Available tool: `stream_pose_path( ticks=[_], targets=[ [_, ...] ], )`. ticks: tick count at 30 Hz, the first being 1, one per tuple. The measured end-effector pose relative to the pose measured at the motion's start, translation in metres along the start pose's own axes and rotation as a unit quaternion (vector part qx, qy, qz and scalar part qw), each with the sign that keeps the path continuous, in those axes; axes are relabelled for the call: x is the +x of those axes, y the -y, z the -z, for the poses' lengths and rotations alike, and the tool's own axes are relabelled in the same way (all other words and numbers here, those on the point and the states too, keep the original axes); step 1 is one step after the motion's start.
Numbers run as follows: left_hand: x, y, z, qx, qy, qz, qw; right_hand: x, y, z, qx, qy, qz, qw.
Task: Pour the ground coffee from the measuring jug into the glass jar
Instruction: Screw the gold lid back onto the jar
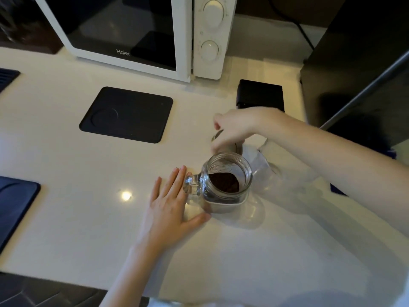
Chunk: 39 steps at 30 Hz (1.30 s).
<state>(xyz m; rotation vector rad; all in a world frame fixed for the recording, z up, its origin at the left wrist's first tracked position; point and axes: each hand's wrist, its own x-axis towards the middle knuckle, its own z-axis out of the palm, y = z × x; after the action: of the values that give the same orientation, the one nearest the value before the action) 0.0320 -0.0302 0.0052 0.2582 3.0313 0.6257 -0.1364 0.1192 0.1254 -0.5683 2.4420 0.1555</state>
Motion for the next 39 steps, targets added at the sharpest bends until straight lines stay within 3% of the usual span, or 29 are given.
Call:
stream_pose_path(
  ticks=[3, 5, 7, 10, 13, 16, 26, 29, 31, 33, 39],
  targets=[
    [0.0, 0.0, 0.002, -0.001, 0.002, 0.002, 1.0, -0.03, -0.01, 0.014, 0.157, -0.088, 0.056, 0.982],
    [0.0, -0.002, 0.004, -0.005, -0.001, 0.002, 1.0, -0.055, -0.014, 0.018, 0.257, -0.155, 0.104, 0.948],
    [0.0, -0.003, 0.004, -0.006, -0.002, 0.002, 1.0, -0.079, -0.016, 0.007, 0.356, -0.218, 0.156, 0.895],
    [0.0, -0.003, 0.003, 0.002, -0.005, 0.005, 1.0, -0.103, -0.011, -0.028, 0.518, -0.286, 0.201, 0.781],
    [0.0, -0.002, 0.002, 0.011, -0.001, -0.001, 1.0, -0.112, 0.002, -0.068, 0.574, -0.325, 0.185, 0.729],
    [0.0, 0.0, 0.001, 0.013, 0.003, -0.004, 1.0, -0.116, 0.014, -0.093, 0.585, -0.333, 0.169, 0.72],
    [0.0, 0.003, -0.003, -0.002, 0.003, -0.005, 1.0, -0.109, 0.033, -0.112, 0.5, -0.401, 0.138, 0.755],
    [0.005, 0.004, 0.009, -0.106, 0.039, 0.005, 0.994, -0.109, 0.034, -0.116, 0.508, -0.4, 0.131, 0.751],
    [0.009, 0.003, 0.026, -0.252, 0.06, 0.033, 0.965, -0.109, 0.035, -0.117, 0.501, -0.4, 0.13, 0.756],
    [0.011, -0.001, 0.041, -0.337, 0.028, 0.012, 0.941, -0.109, 0.036, -0.117, 0.493, -0.406, 0.125, 0.759],
    [0.02, -0.032, 0.047, -0.377, -0.03, -0.093, 0.921, -0.108, 0.037, -0.118, 0.482, -0.419, 0.127, 0.759]
  ],
)
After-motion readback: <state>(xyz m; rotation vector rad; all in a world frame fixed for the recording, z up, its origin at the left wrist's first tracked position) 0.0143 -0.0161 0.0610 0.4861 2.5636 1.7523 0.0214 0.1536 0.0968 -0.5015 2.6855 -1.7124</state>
